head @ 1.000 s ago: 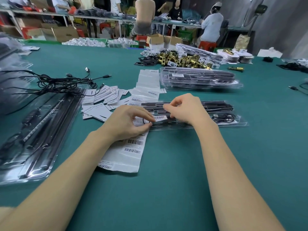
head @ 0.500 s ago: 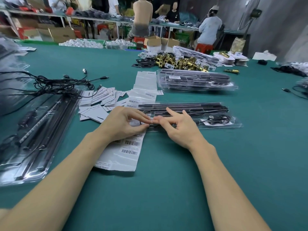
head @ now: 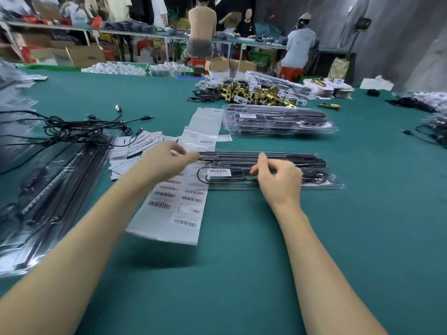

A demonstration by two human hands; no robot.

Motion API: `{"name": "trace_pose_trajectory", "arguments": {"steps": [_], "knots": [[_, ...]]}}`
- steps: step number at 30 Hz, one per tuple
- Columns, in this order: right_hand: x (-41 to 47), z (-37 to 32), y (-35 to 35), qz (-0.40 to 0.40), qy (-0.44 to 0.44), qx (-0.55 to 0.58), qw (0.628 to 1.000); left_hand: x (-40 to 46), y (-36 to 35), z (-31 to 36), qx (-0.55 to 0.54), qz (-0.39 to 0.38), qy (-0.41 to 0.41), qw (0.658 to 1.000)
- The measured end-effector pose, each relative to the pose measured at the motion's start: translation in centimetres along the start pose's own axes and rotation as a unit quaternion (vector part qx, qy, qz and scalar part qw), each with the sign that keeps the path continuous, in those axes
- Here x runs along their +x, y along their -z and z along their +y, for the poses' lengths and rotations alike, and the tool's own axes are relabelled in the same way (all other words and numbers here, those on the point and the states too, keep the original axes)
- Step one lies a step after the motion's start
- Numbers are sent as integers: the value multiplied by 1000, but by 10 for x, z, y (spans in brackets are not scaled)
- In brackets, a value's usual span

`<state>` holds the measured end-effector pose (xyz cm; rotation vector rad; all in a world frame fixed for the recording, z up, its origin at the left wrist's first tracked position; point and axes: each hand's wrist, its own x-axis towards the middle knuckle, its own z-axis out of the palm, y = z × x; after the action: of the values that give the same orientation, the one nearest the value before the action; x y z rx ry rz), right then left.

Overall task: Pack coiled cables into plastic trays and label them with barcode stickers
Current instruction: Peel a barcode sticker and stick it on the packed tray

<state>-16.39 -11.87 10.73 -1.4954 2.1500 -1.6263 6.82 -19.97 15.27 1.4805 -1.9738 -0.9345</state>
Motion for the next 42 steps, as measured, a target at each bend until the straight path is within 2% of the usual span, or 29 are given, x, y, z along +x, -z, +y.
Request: {"name": "trace_pose_trajectory", "arguments": {"steps": [3, 8, 11, 14, 16, 20, 21, 23, 27, 30, 35, 42], "knots": [[-1, -1, -2, -6, -13, -1, 1000, -2, 7, 13, -54, -75, 114, 989], [1, -1, -3, -8, -29, 33, 999, -1, 11, 12, -145, -76, 176, 971], [0, -3, -4, 2, -11, 26, 1000, 2, 14, 6, -279, -93, 203, 934], [-2, -6, -4, 19, 13, 26, 999, 2, 7, 5, -404, -113, 198, 886], [-5, -11, -4, 45, 35, 16, 998, 1, 0, 7, -417, -113, 187, 882], [-11, -28, -2, 148, 155, 44, 976, -2, -11, 14, -469, -146, 163, 856], [-12, -31, -3, 140, 174, 62, 973, -3, -13, 16, -480, -158, 151, 850], [-17, -34, -6, 72, 176, 98, 977, -3, -17, 16, -492, -154, 141, 845], [-27, -30, -14, -152, 117, 125, 973, -1, -24, 10, -503, -110, 163, 841], [-26, -27, -16, -239, 42, 124, 962, 3, -21, 8, -548, -84, 155, 818], [-19, -30, -17, -230, -91, 201, 948, 7, -19, 4, -542, -91, 128, 826], [-10, -32, -12, -141, -191, 303, 923, 20, -16, 10, -597, -99, 106, 789]]}}
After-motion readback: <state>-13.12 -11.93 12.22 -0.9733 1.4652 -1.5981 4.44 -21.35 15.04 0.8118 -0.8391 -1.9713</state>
